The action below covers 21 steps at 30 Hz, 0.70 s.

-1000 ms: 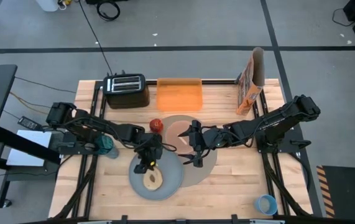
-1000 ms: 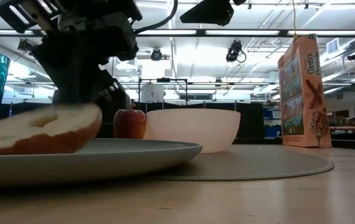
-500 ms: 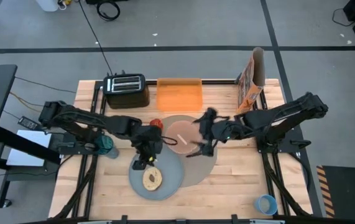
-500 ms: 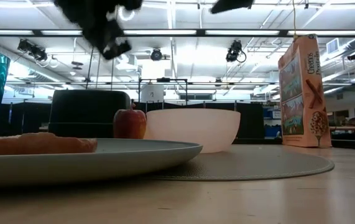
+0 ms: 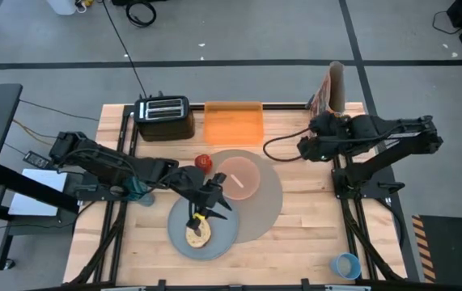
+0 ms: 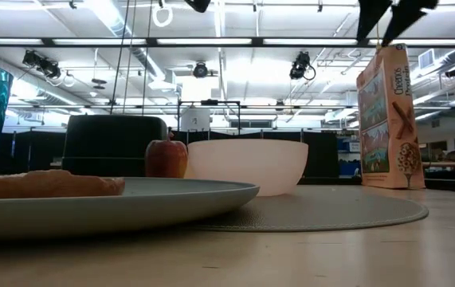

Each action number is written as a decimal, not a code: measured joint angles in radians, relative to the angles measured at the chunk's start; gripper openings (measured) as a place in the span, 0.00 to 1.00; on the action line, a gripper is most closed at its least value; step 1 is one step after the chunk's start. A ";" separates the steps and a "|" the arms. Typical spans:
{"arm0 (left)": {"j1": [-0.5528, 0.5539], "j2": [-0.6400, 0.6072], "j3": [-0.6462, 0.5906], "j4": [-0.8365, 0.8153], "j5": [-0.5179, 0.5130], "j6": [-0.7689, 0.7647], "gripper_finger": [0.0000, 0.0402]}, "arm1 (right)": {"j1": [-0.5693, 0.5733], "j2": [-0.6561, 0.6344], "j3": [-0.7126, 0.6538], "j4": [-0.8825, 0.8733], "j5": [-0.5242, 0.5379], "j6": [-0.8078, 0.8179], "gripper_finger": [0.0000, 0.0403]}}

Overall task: Arrange a breakfast setting
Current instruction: Pour the cereal from the cereal box into the pink bowl

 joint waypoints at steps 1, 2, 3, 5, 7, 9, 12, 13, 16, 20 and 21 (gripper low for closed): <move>0.002 0.001 -0.005 0.019 -0.002 0.004 0.35 | -0.005 -0.024 -0.028 0.031 -0.039 0.008 0.95; 0.003 0.001 -0.008 0.032 -0.002 0.004 0.35 | -0.006 -0.043 -0.056 0.051 -0.087 0.030 0.94; 0.003 0.001 -0.008 0.036 -0.003 0.004 0.35 | -0.007 -0.056 -0.073 0.063 -0.120 0.061 0.94; 0.003 0.001 -0.008 0.037 -0.003 0.004 0.35 | -0.009 -0.069 -0.112 0.014 -0.146 0.120 0.92; 0.002 0.001 -0.008 0.026 -0.003 0.003 0.35 | -0.010 -0.081 -0.170 0.002 -0.166 0.182 0.91; -0.004 0.001 -0.008 0.020 -0.003 0.003 0.35 | -0.016 -0.120 -0.231 0.013 -0.191 0.226 0.89; -0.016 0.001 -0.008 0.009 -0.003 0.004 0.35 | -0.033 -0.149 -0.316 0.003 -0.182 0.297 0.88; -0.020 0.001 -0.008 0.009 -0.003 0.004 0.35 | -0.043 -0.160 -0.351 0.009 -0.166 0.317 0.87; -0.034 0.001 -0.008 -0.006 -0.001 0.004 0.35 | -0.081 -0.188 -0.432 0.000 -0.068 0.415 0.86; -0.053 0.001 -0.008 -0.018 -0.002 0.005 0.35 | -0.134 -0.190 -0.504 0.039 0.074 0.492 0.85; -0.058 0.001 -0.008 -0.023 -0.001 0.004 0.35 | -0.147 -0.190 -0.514 0.045 0.107 0.503 0.86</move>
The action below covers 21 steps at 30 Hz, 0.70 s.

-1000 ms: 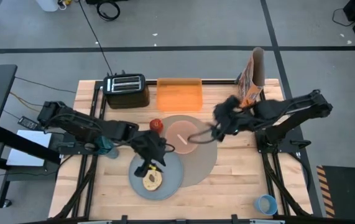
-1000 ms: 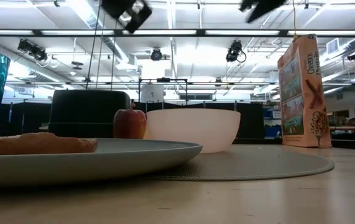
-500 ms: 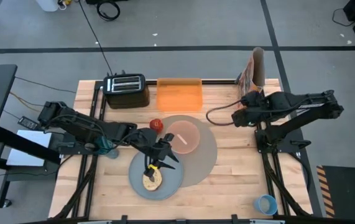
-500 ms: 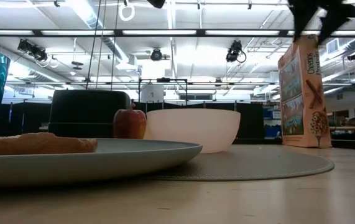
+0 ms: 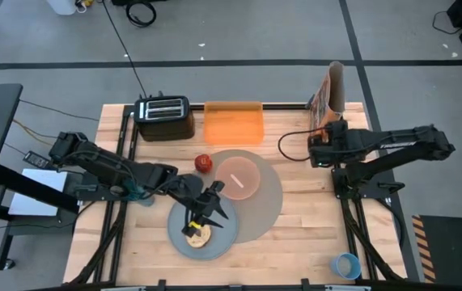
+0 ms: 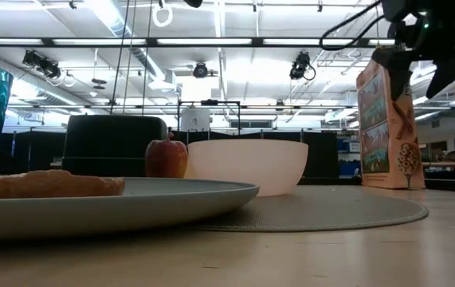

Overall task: Arrange a breakfast setting
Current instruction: Pour the cereal from the cereal box into the pink bowl

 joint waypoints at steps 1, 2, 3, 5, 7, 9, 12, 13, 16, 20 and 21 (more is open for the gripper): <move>-0.005 0.000 0.000 -0.005 0.000 0.000 0.35 | -0.011 0.004 -0.007 0.014 0.031 0.006 0.86; -0.010 0.000 0.000 -0.012 0.000 0.001 0.35 | -0.023 0.007 -0.010 0.042 0.058 0.006 0.86; -0.016 0.000 0.000 -0.019 0.000 0.003 0.35 | -0.033 0.008 -0.012 0.071 0.078 -0.003 0.86; -0.022 0.000 0.000 -0.020 0.000 0.003 0.35 | -0.057 0.007 -0.015 0.114 0.108 -0.032 0.87; -0.029 0.000 0.000 -0.019 0.000 0.005 0.35 | -0.081 0.007 -0.015 0.147 0.150 -0.050 0.87; -0.033 0.000 0.000 -0.019 0.000 0.020 0.35 | -0.106 0.006 -0.015 0.162 0.197 -0.051 0.87; -0.036 0.000 0.000 -0.019 -0.003 0.026 0.35 | -0.145 0.007 -0.015 0.178 0.244 -0.057 0.87; -0.036 0.000 0.000 -0.025 -0.009 0.026 0.35 | -0.158 0.006 -0.015 0.185 0.251 -0.072 0.87; -0.031 -0.002 0.000 -0.077 -0.040 0.045 0.35 | -0.184 0.007 -0.015 0.205 0.267 -0.123 0.87; 0.002 -0.011 0.000 -0.162 -0.060 0.086 0.35 | -0.192 0.007 -0.029 0.252 0.333 -0.132 0.86; 0.014 -0.017 0.000 -0.185 -0.060 0.091 0.35 | -0.192 0.007 -0.041 0.265 0.345 -0.133 0.85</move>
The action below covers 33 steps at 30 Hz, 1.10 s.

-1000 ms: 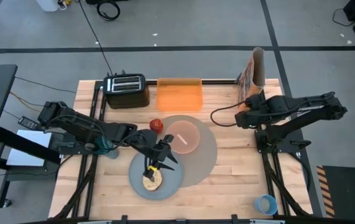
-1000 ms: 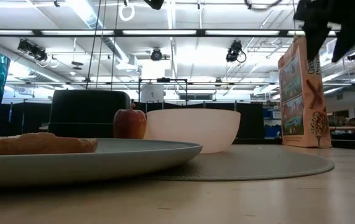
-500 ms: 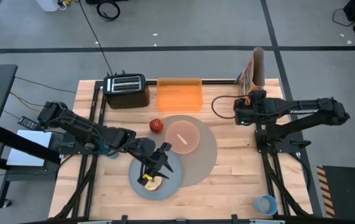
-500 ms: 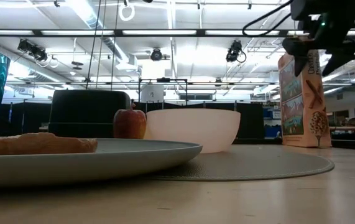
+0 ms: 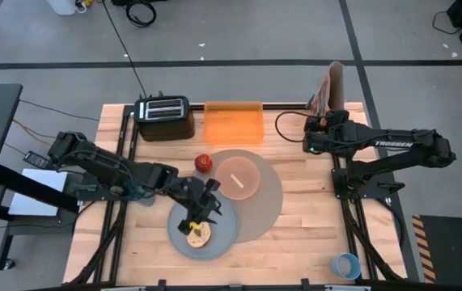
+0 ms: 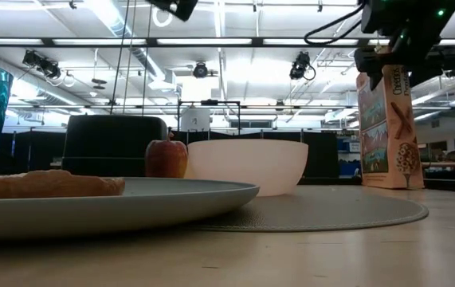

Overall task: Arrange a breakfast setting
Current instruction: Pour the cereal from the cereal box into the pink bowl

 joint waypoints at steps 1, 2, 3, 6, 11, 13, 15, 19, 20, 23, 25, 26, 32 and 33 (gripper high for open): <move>0.015 -0.008 0.000 -0.018 0.000 0.000 0.35 | 0.000 0.000 -0.014 0.013 0.009 0.001 0.84; 0.034 -0.015 0.000 -0.015 0.000 0.000 0.35 | 0.000 0.000 -0.032 0.025 0.018 0.001 0.82; 0.052 -0.023 0.001 -0.012 0.000 0.000 0.35 | -0.001 0.000 -0.052 0.038 0.025 0.001 0.80; 0.107 -0.058 0.000 -0.032 0.000 0.010 0.35 | -0.004 0.000 -0.113 0.076 0.040 0.006 0.72; 0.204 -0.116 0.001 -0.001 0.003 0.040 0.35 | -0.004 0.000 -0.187 0.091 0.106 0.033 0.58; 0.243 -0.124 0.000 0.031 0.004 0.041 0.35 | -0.004 0.000 -0.198 0.095 0.126 0.026 0.53; 0.283 -0.124 0.001 0.088 0.004 0.039 0.35 | -0.004 0.000 -0.203 0.095 0.138 0.014 0.47; 0.347 -0.097 0.001 0.195 0.004 0.017 0.35 | -0.004 0.000 -0.201 0.092 0.156 -0.026 0.35; 0.359 -0.083 0.001 0.219 0.004 0.009 0.35 | -0.004 0.000 -0.198 0.092 0.159 -0.036 0.32; 0.383 -0.041 0.001 0.294 0.004 -0.004 0.35 | 0.000 -0.010 -0.177 0.086 0.176 -0.072 0.22; 0.393 -0.009 0.001 0.331 0.005 -0.020 0.35 | 0.015 -0.024 -0.152 0.080 0.189 -0.114 0.16; 0.398 0.009 0.001 0.350 0.004 -0.021 0.35 | 0.028 -0.034 -0.136 0.078 0.195 -0.147 0.13; 0.427 0.094 0.000 0.424 -0.005 -0.048 0.35 | 0.147 -0.079 0.037 0.090 0.217 -0.459 0.03; 0.435 0.103 0.000 0.429 -0.007 -0.048 0.35 | 0.170 -0.084 0.070 0.099 0.221 -0.517 0.02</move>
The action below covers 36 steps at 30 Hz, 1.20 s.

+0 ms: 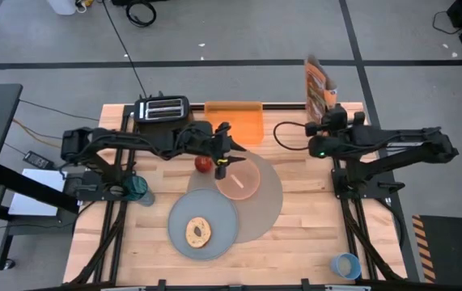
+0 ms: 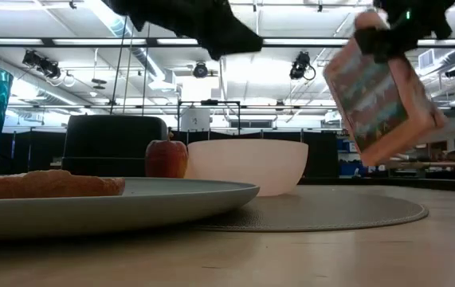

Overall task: Arrange a breakfast setting
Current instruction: Pour the cereal from the cereal box into the pink bowl

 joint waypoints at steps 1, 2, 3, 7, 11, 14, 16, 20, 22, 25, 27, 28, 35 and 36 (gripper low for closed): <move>0.007 0.009 0.000 0.014 0.000 0.000 0.35 | 0.023 -0.004 0.032 0.014 0.001 -0.062 0.02; 0.015 0.013 0.000 0.026 0.000 0.000 0.35 | 0.046 -0.007 0.062 0.032 -0.003 -0.127 0.02; 0.025 0.014 0.000 0.030 0.000 -0.001 0.35 | 0.069 -0.008 0.092 0.055 -0.010 -0.189 0.02; 0.065 0.013 0.000 0.055 0.000 0.000 0.35 | 0.168 -0.011 0.184 0.171 -0.061 -0.398 0.02; 0.100 -0.008 0.001 0.071 -0.007 0.048 0.35 | 0.282 -0.012 0.209 0.349 -0.129 -0.652 0.02; 0.116 -0.022 0.000 0.070 -0.007 0.078 0.35 | 0.367 -0.008 0.209 0.450 -0.172 -0.760 0.02; 0.117 -0.023 0.000 0.077 -0.007 0.085 0.35 | 0.418 0.001 0.209 0.483 -0.177 -0.782 0.02; 0.118 -0.024 -0.040 0.147 -0.003 0.082 0.35 | 0.518 0.008 0.208 0.529 -0.171 -0.788 0.02; 0.117 -0.025 -0.117 0.272 0.022 0.054 0.35 | 0.565 0.008 0.208 0.547 -0.171 -0.788 0.02; 0.122 -0.031 -0.243 0.568 0.119 -0.028 0.35 | 0.631 0.008 0.208 0.552 -0.175 -0.785 0.02; 0.120 -0.035 -0.304 0.737 0.164 -0.068 0.35 | 0.659 0.009 0.208 0.562 -0.211 -0.787 0.02; 0.116 -0.033 -0.324 0.784 0.173 -0.085 0.36 | 0.668 0.012 0.208 0.577 -0.232 -0.788 0.02; 0.070 -0.030 -0.337 0.809 0.221 -0.088 0.50 | 0.684 0.038 0.208 0.681 -0.387 -0.841 0.02; 0.055 -0.030 -0.336 0.808 0.221 -0.070 0.54 | 0.684 0.042 0.208 0.690 -0.399 -0.850 0.02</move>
